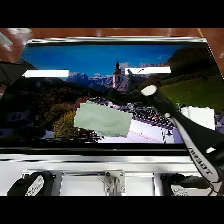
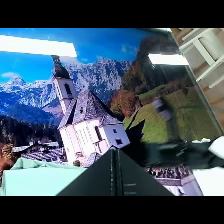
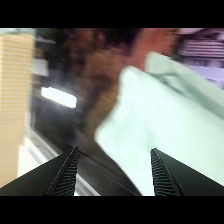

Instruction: Fold the shirts.

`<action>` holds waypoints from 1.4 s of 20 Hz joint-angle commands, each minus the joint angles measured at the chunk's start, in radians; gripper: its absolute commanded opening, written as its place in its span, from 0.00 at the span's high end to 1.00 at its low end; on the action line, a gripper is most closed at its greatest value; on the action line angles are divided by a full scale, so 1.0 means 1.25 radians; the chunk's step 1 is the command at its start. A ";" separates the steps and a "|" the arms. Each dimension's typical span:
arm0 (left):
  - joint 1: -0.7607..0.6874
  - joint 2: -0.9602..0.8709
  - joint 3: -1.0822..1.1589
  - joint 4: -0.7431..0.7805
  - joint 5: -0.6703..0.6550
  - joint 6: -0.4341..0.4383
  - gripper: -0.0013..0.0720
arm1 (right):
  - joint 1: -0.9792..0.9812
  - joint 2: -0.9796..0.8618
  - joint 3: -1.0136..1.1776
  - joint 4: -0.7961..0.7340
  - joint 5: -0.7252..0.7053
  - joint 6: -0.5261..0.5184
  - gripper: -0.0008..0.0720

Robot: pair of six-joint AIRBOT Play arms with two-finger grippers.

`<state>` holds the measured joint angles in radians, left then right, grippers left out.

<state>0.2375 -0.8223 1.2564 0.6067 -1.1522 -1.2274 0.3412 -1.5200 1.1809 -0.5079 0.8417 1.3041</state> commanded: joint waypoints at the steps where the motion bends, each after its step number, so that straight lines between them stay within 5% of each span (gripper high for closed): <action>1: 0.001 0.000 -0.002 0.021 -0.001 0.003 0.93 | -0.176 0.062 -0.002 -0.490 0.370 0.238 0.18; 2: 0.001 0.000 -0.002 0.023 -0.001 0.003 0.93 | -0.201 0.060 -0.013 -0.556 0.439 0.255 0.06; 4: 0.001 -0.001 -0.002 0.025 -0.001 0.003 0.93 | -0.222 0.060 -0.067 -0.513 0.439 0.241 0.06; 7: 0.001 -0.001 -0.002 0.025 -0.001 0.003 0.93 | -0.174 0.057 -0.154 -0.381 0.255 0.219 0.06; 11: 0.001 0.000 -0.002 0.025 -0.001 0.002 0.93 | -0.088 -0.019 -0.170 -0.313 0.157 0.210 0.06; 16: 0.001 0.000 -0.002 0.025 -0.001 0.002 0.93 | -0.034 -0.070 -0.170 -0.094 0.057 0.092 0.06; 17: 0.001 0.000 -0.002 0.025 -0.001 0.003 0.93 | -0.031 -0.071 -0.170 -0.078 0.037 0.090 0.13; 19: 0.001 0.000 -0.002 0.025 -0.001 0.003 0.93 | -0.034 -0.071 -0.157 -0.041 0.024 0.031 0.90; 23: 0.001 -0.001 -0.002 0.049 -0.001 0.003 0.93 | -0.083 -0.024 -0.041 -0.023 0.088 -0.112 0.90; 28: 0.001 0.000 -0.002 0.075 -0.001 0.002 0.93 | -0.314 0.087 0.164 -0.104 0.145 -0.003 0.90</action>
<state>0.2375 -0.8223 1.2545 0.6838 -1.1538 -1.2243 0.0914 -1.4757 1.2606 -0.5842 0.9852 1.2362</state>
